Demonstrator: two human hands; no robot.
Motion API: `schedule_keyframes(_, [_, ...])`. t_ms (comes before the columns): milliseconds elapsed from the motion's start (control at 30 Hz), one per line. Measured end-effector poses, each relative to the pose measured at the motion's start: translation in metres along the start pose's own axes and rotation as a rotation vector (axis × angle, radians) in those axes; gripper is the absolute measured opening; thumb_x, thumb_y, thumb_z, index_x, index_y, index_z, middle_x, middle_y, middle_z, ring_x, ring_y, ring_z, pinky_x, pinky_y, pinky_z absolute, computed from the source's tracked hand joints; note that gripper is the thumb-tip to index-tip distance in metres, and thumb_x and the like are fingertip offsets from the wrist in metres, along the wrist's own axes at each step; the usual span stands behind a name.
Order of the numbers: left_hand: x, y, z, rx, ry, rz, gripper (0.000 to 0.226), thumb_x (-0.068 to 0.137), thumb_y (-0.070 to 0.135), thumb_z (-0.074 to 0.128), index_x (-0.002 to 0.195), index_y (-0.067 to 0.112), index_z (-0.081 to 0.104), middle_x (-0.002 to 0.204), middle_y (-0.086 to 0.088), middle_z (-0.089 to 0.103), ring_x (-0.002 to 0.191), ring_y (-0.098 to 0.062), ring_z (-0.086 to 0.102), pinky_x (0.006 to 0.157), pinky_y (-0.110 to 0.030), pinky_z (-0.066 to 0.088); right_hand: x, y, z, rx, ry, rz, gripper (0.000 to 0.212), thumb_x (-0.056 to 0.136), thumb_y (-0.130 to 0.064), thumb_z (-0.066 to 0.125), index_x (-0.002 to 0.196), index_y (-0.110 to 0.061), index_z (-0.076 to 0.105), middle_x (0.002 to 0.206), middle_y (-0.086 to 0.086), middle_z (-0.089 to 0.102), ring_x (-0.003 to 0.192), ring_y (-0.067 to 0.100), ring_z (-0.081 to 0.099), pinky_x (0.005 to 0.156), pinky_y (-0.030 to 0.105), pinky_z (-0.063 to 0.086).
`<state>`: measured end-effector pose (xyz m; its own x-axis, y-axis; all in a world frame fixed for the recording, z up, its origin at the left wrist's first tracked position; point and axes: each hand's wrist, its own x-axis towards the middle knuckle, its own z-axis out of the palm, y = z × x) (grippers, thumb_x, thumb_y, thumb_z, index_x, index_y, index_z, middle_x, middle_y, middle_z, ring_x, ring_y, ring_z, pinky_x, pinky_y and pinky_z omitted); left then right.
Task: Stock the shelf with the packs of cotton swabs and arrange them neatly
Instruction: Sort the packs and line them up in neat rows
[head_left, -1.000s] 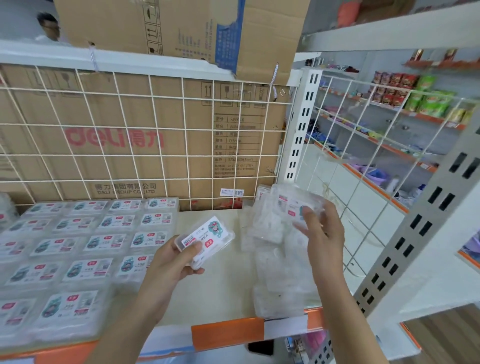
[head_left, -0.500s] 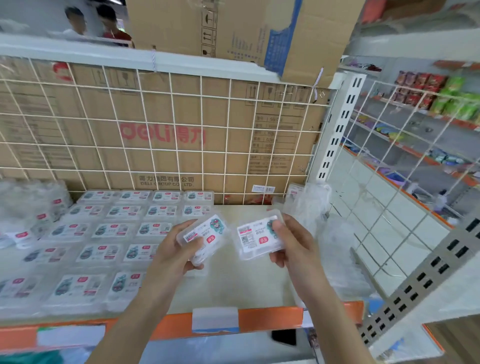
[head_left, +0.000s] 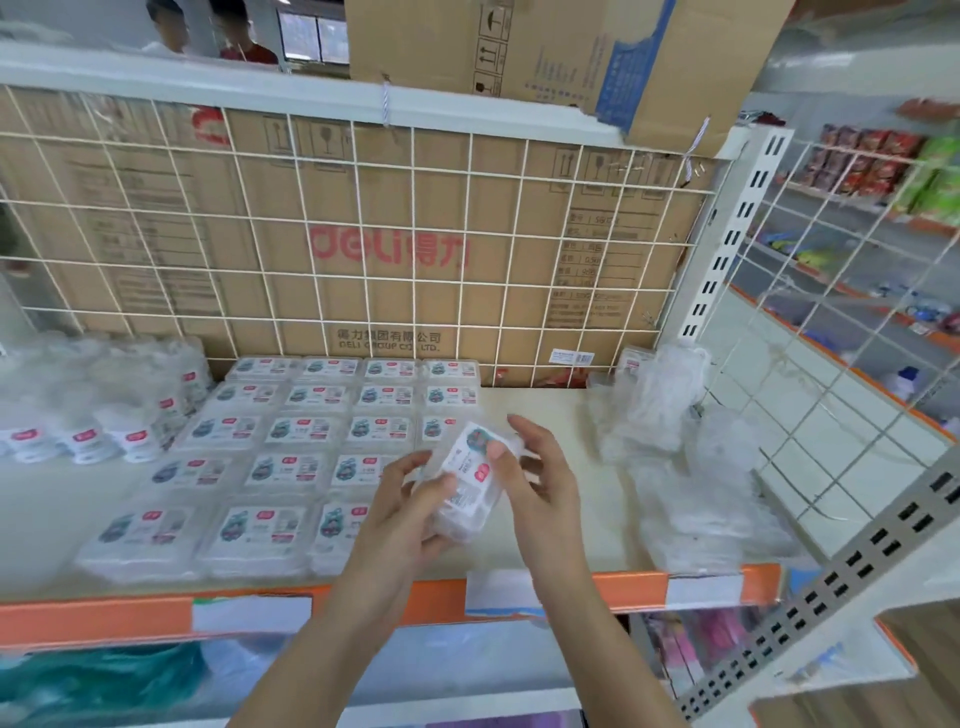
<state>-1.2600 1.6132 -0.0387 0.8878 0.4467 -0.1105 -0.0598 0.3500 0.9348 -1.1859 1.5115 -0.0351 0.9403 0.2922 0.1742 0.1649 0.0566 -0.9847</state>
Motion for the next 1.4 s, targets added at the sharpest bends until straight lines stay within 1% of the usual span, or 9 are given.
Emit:
schedule_keyframes(100, [-0.001,0.003,0.0,0.009,0.055,0.099,0.039,0.092,0.016,0.055,0.126,0.035,0.047,0.116,0.004,0.066,0.102,-0.01,0.064,0.084,-0.026,0.051,-0.016,-0.001,0.013,0.173,-0.179,0.203,0.058,0.069,-0.047,0.07,0.121,-0.033,0.051,0.114,0.002,0.064,0.098,0.01,0.065,0.085,0.031,0.053])
schedule_keyframes(200, [-0.005,0.0,-0.002,0.2,0.01,0.15,0.046,0.097,0.019,0.046,0.134,0.044,0.036,0.122,0.021,0.055,0.109,0.005,0.052,0.07,0.0,0.042,-0.03,0.0,0.021,0.219,-0.243,0.214,0.038,0.09,-0.023,0.062,0.126,-0.029,0.053,0.11,-0.002,0.069,0.098,0.015,0.067,0.083,0.034,0.055])
schedule_keyframes(367, [-0.006,-0.006,-0.02,0.385,-0.112,0.222,0.065,0.067,0.052,0.056,0.13,0.043,0.041,0.13,0.025,0.045,0.114,0.021,0.04,0.084,0.003,0.033,-0.027,0.002,0.01,0.224,-0.108,0.175,0.04,0.074,-0.031,0.057,0.113,-0.023,0.065,0.097,-0.001,0.073,0.086,0.014,0.067,0.075,0.028,0.054])
schedule_keyframes(567, [0.023,-0.007,-0.073,1.293,0.115,0.7,0.053,0.083,0.046,0.034,0.119,0.021,0.062,0.138,-0.004,0.05,0.134,-0.018,0.026,0.111,-0.035,0.012,-0.016,0.014,-0.028,0.017,0.02,0.23,0.05,0.061,-0.036,0.065,0.105,-0.011,0.06,0.095,0.006,0.07,0.071,0.004,0.065,0.056,0.015,0.048])
schedule_keyframes(733, [0.037,0.002,-0.086,1.618,-0.126,0.393,0.094,0.065,0.063,-0.008,0.147,0.031,0.026,0.157,0.008,0.014,0.146,-0.013,0.003,0.115,-0.033,-0.008,-0.008,0.027,-0.036,-0.1,-0.097,0.326,0.043,0.066,-0.034,0.068,0.1,-0.009,0.062,0.092,0.008,0.071,0.07,0.008,0.067,0.055,0.016,0.047])
schedule_keyframes(900, [0.042,-0.01,-0.085,1.711,-0.176,0.32,0.095,0.062,0.056,-0.019,0.15,0.034,0.01,0.158,0.01,0.0,0.145,-0.011,-0.006,0.115,-0.035,-0.009,0.006,0.041,-0.021,-0.213,-0.18,0.333,0.014,0.084,-0.019,0.066,0.097,-0.014,0.067,0.098,0.011,0.069,0.079,0.013,0.068,0.061,0.018,0.05])
schedule_keyframes(1067, [0.042,-0.018,-0.087,1.714,-0.15,0.348,0.089,0.067,0.053,-0.019,0.15,0.034,0.008,0.158,0.01,0.0,0.145,-0.011,-0.006,0.114,-0.034,-0.011,0.008,0.058,-0.006,-0.309,-0.105,0.306,0.029,0.084,-0.028,0.067,0.109,-0.016,0.059,0.095,0.006,0.068,0.087,0.021,0.067,0.08,0.037,0.055])
schedule_keyframes(1200, [0.042,-0.018,-0.088,1.716,-0.139,0.347,0.089,0.066,0.053,-0.018,0.15,0.034,0.009,0.158,0.01,-0.001,0.145,-0.01,-0.006,0.115,-0.034,-0.01,-0.003,0.064,0.002,-0.45,-0.055,0.17,0.037,0.088,-0.032,0.063,0.12,-0.016,0.052,0.085,-0.006,0.067,0.079,0.008,0.063,0.068,0.017,0.049])
schedule_keyframes(1400, [0.042,-0.018,-0.088,1.707,-0.128,0.349,0.09,0.066,0.053,-0.018,0.149,0.035,0.009,0.158,0.011,0.0,0.145,-0.01,-0.006,0.115,-0.033,-0.01,-0.013,0.072,-0.009,-0.473,-0.276,0.065,0.089,0.068,-0.035,0.082,0.14,-0.035,0.029,0.125,-0.013,0.044,0.108,0.008,0.055,0.09,0.03,0.051])
